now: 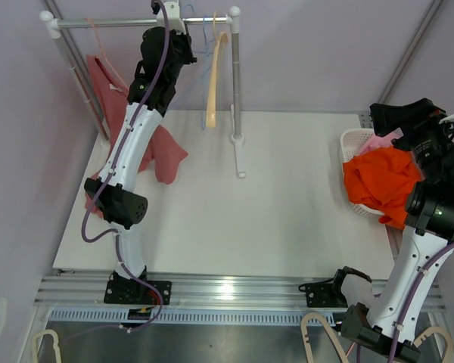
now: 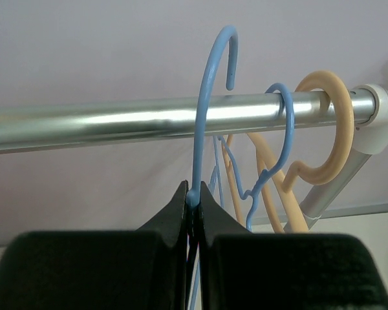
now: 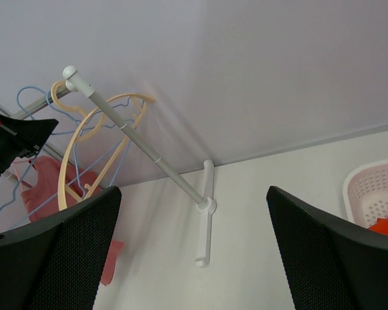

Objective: Remove the t-shirt from the hanger

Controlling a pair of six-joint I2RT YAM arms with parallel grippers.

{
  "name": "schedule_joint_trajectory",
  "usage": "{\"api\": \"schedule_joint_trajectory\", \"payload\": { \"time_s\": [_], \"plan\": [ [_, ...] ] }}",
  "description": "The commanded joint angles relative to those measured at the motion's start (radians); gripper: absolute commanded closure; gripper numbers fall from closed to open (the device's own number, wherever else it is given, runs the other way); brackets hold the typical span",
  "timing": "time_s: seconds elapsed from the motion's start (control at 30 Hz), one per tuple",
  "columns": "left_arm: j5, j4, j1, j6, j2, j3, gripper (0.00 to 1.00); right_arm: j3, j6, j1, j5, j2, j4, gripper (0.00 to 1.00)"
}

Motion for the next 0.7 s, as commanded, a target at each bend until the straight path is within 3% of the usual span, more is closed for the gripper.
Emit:
{"api": "schedule_joint_trajectory", "payload": {
  "time_s": [0.0, 0.23, 0.37, 0.53, 0.57, 0.67],
  "plan": [
    [0.033, 0.044, 0.011, -0.008, 0.008, 0.034, 0.99, -0.001, 0.015, 0.003, -0.018, -0.023, 0.024, 0.01],
    [0.072, 0.000, 0.029, -0.046, -0.003, -0.003, 0.99, 0.010, 0.034, 0.005, -0.027, -0.018, 0.007, 0.01],
    [0.055, -0.029, 0.029, -0.070, -0.050, -0.021, 0.51, 0.011, 0.037, 0.005, -0.015, -0.017, -0.002, 0.01],
    [0.015, -0.066, 0.029, -0.062, -0.168, -0.038, 0.30, 0.013, 0.044, 0.006, -0.021, -0.015, -0.008, 0.01],
    [-0.020, -0.094, 0.034, -0.060, -0.190, -0.038, 0.18, 0.014, 0.063, 0.006, -0.024, -0.014, 0.001, 0.01],
    [-0.027, -0.178, 0.081, -0.070, -0.283, -0.043, 0.04, 0.071, 0.072, 0.014, -0.058, 0.020, -0.015, 0.01]
  ]
}}
